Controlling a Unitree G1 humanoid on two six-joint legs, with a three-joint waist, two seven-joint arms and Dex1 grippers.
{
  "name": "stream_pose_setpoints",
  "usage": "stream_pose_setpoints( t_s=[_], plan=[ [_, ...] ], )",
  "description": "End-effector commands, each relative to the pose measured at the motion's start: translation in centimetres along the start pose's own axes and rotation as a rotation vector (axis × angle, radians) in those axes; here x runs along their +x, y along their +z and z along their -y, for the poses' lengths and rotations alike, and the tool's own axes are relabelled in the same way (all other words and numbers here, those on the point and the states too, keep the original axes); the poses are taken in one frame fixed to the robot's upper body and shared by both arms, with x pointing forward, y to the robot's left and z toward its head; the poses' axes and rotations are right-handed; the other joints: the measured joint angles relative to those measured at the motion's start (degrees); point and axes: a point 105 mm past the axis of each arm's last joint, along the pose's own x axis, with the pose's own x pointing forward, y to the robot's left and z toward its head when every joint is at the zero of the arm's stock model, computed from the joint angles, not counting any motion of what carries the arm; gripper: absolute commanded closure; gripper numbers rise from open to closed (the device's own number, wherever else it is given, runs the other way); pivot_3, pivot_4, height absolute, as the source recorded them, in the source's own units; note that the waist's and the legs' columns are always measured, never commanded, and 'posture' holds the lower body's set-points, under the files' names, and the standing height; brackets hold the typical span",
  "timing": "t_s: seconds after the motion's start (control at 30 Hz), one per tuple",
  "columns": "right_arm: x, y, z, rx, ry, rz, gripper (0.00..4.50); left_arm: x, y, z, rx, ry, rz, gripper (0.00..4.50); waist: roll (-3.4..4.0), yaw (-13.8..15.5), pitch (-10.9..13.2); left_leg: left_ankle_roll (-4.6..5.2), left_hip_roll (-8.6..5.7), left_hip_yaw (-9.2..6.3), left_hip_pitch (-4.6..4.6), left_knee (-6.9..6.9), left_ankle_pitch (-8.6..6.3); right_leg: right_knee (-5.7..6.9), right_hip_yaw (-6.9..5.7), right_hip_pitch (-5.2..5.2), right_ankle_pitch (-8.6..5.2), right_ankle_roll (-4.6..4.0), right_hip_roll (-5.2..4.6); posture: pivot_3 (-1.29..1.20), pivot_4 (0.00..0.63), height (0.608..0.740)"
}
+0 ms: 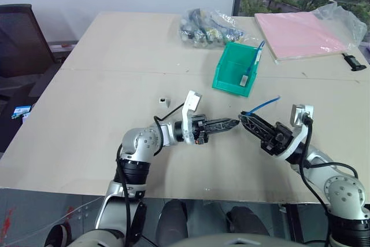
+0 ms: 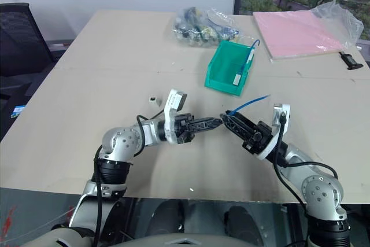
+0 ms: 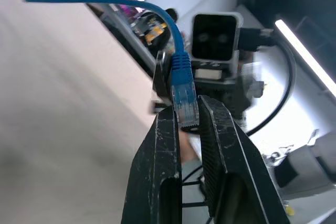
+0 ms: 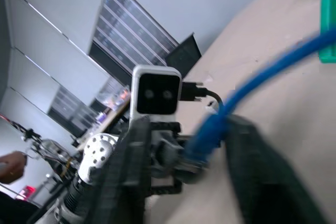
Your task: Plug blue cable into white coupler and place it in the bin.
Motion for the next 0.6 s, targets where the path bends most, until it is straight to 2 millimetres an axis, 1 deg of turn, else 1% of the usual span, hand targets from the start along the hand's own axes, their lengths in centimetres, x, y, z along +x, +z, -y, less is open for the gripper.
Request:
stream_pose_setpoints(
  t_s=[0.03,0.17,0.2,0.23,0.27,0.3,0.37,0.4,0.43,0.47,0.53,0.57,0.6],
  plan=[
    [0.5,0.2,-1.9,0.008,0.094,0.008,4.37,0.2,0.8,0.6,0.022,-0.016,0.026,4.50,0.00,0.0,0.0,0.00,0.00,0.00,0.00,0.00,0.00,0.00,0.00,0.00,0.00,0.00,0.00,0.00,0.150,0.718],
    [0.7,0.7,-2.0,0.017,0.099,0.033,4.37,0.1,0.5,1.1,0.043,-0.038,0.027,4.50,0.00,0.0,0.0,0.00,0.00,-0.02,-0.05,0.00,0.00,-0.04,-0.01,-0.01,0.00,0.00,0.00,0.00,0.150,0.718],
    [0.7,0.8,-1.9,0.020,0.094,0.042,4.50,0.1,0.4,1.5,0.056,-0.055,0.024,3.50,0.00,0.0,0.0,0.00,0.00,-0.03,-0.05,0.00,0.00,-0.05,-0.01,-0.01,0.00,0.00,0.00,0.00,0.150,0.718],
    [0.7,0.9,-1.7,0.020,0.083,0.053,4.50,0.0,0.1,1.8,0.074,-0.057,0.012,3.21,0.00,-0.1,0.0,0.00,0.00,-0.03,-0.05,-0.01,0.00,-0.05,-0.01,-0.01,0.00,0.00,0.00,0.00,0.150,0.718],
    [0.7,1.0,-1.4,0.018,0.070,0.060,4.50,-0.1,0.0,1.6,0.095,-0.022,0.009,2.63,0.00,-0.1,0.0,0.00,0.00,-0.04,-0.05,-0.02,0.00,-0.05,-0.02,-0.02,0.00,0.00,0.00,0.00,0.150,0.718],
    [0.7,1.0,-1.1,0.014,0.057,0.062,4.50,-0.2,0.0,1.2,0.115,0.022,0.012,2.26,0.00,-0.1,0.0,0.00,0.00,-0.04,-0.06,-0.02,0.00,-0.06,-0.02,-0.02,0.00,0.00,0.00,0.00,0.150,0.718],
    [0.5,1.0,-0.6,-0.005,0.035,0.061,4.50,-0.7,-0.4,1.6,0.199,0.088,0.003,1.36,0.00,0.0,0.0,0.00,0.00,-0.11,-0.16,-0.01,0.00,-0.17,-0.07,-0.01,0.00,0.00,0.00,0.00,0.150,0.718],
    [0.4,1.1,-0.3,-0.017,0.017,0.068,4.50,-1.2,-0.9,1.7,0.285,0.147,-0.025,0.88,0.00,0.0,0.0,0.00,0.00,-0.16,-0.24,0.00,0.00,-0.22,-0.12,-0.02,0.00,0.00,0.00,0.00,0.150,0.718],
    [0.2,1.2,0.0,-0.029,-0.003,0.078,4.50,-1.7,-1.3,1.8,0.373,0.205,-0.048,0.88,0.00,-0.1,0.0,0.00,0.00,-0.20,-0.29,0.02,0.00,-0.24,-0.15,-0.04,0.00,0.00,0.00,0.00,0.150,0.718],
    [0.0,1.4,0.5,-0.042,-0.027,0.088,4.50,-2.3,-1.2,1.6,0.472,0.290,-0.042,0.88,0.01,-0.1,0.0,0.00,0.00,-0.21,-0.31,0.01,0.00,-0.26,-0.15,-0.08,0.00,0.00,0.00,0.00,0.150,0.718],
    [-0.3,1.6,1.1,-0.065,-0.061,0.100,4.50,-3.6,-0.2,1.5,0.626,0.453,0.027,0.88,0.02,0.1,0.0,0.00,0.00,-0.22,-0.41,0.00,0.00,-0.25,-0.16,-0.20,0.00,0.00,0.00,0.00,0.150,0.718],
    [-0.4,1.7,1.3,-0.078,-0.075,0.101,4.50,-4.7,0.6,1.5,0.716,0.562,0.086,0.88,0.02,0.2,0.0,-0.01,0.00,-0.23,-0.51,0.02,0.00,-0.24,-0.19,-0.28,0.00,0.00,0.00,0.00,0.150,0.718],
    [-0.5,1.8,1.5,-0.087,-0.083,0.101,4.50,-6.4,1.2,1.5,0.815,0.721,0.134,0.88,0.01,0.2,0.0,-0.01,0.00,-0.27,-0.56,0.05,0.00,-0.24,-0.23,-0.31,0.00,0.00,0.00,0.00,0.150,0.718]
  ],
)
